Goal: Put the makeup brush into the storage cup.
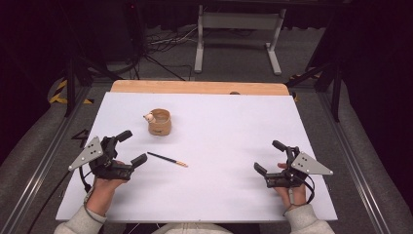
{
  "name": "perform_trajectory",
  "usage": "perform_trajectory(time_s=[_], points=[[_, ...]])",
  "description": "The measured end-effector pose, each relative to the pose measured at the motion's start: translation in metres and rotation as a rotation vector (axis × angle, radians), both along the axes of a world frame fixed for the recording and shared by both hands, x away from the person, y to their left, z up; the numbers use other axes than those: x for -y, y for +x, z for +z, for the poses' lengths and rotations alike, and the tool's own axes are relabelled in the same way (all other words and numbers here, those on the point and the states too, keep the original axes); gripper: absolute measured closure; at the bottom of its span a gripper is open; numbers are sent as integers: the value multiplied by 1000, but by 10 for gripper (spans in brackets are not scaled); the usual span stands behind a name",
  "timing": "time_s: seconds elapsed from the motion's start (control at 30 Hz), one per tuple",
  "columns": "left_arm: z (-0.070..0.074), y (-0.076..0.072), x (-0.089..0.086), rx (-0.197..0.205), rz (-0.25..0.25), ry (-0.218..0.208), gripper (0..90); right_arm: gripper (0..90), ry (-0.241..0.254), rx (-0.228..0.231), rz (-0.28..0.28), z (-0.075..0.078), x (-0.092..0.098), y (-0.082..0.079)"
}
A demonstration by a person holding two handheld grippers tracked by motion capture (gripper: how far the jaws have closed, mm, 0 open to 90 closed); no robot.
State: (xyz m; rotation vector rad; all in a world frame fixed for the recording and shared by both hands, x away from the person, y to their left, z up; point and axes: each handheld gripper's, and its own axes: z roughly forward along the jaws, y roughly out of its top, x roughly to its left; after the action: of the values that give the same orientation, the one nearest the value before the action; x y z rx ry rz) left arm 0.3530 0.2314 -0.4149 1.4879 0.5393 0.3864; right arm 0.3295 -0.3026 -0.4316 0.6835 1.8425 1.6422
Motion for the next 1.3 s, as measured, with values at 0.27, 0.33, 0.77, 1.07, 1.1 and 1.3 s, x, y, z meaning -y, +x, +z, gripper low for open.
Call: perform_trajectory(time_s=[0.27, 0.33, 0.77, 1.07, 1.1, 1.3], points=[[7, 13, 14, -16, 16, 5, 1, 0, -1, 1, 6, 0, -1, 2], [9, 15, 19, -17, 12, 14, 1, 0, -1, -1, 6, -1, -1, 2], [22, 24, 37, 24, -69, 89, 1, 0, 5, -5, 8, -1, -1, 2], [34, 31, 47, -37, -90, 261, 30, 0, 10, -5, 15, -1, 0, 2], [34, 31, 47, -37, -90, 261, 26, 0, 10, -6, 15, -1, 0, 2], [45, 35, 52, -26, -80, 385, 51, 0, 17, -10, 21, -1, 0, 2]])
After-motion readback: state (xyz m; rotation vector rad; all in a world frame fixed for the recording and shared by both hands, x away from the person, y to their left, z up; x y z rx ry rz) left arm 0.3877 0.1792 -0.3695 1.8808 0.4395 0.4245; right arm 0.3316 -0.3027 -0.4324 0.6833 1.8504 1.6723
